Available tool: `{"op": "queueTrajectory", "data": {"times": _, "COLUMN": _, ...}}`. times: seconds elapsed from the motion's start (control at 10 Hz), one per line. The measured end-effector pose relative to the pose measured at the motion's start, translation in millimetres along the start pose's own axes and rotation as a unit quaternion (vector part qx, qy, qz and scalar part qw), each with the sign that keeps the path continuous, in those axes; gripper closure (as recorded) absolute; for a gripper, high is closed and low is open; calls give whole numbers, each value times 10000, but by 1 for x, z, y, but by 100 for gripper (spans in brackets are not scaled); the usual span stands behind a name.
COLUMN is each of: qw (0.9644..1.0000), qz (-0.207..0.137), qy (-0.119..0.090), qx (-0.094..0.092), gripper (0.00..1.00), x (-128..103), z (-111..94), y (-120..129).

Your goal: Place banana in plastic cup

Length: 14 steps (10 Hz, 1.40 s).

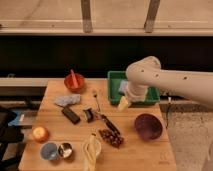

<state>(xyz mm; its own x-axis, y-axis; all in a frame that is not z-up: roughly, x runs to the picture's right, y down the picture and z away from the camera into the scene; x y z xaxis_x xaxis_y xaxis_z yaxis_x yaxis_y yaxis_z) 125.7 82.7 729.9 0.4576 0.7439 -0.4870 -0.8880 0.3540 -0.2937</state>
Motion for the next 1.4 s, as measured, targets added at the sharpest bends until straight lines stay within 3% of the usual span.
{"op": "queueTrajectory", "data": {"times": 0.4, "qw": 9957, "qz": -846, "qy": -43, "qx": -383, "gripper": 20, "x": -35, "z": 1, "y": 102}}
{"op": "queueTrajectory", "data": {"times": 0.5, "qw": 9950, "qz": -901, "qy": -64, "qx": -424, "gripper": 20, "x": -37, "z": 0, "y": 114}}
{"op": "queueTrajectory", "data": {"times": 0.9, "qw": 9952, "qz": -886, "qy": -52, "qx": -407, "gripper": 20, "x": -37, "z": 2, "y": 110}}
{"op": "queueTrajectory", "data": {"times": 1.1, "qw": 9938, "qz": -901, "qy": 138, "qx": -629, "gripper": 20, "x": -25, "z": 12, "y": 113}}
{"op": "queueTrajectory", "data": {"times": 1.4, "qw": 9895, "qz": -1002, "qy": 312, "qx": -990, "gripper": 20, "x": 9, "z": 27, "y": 146}}
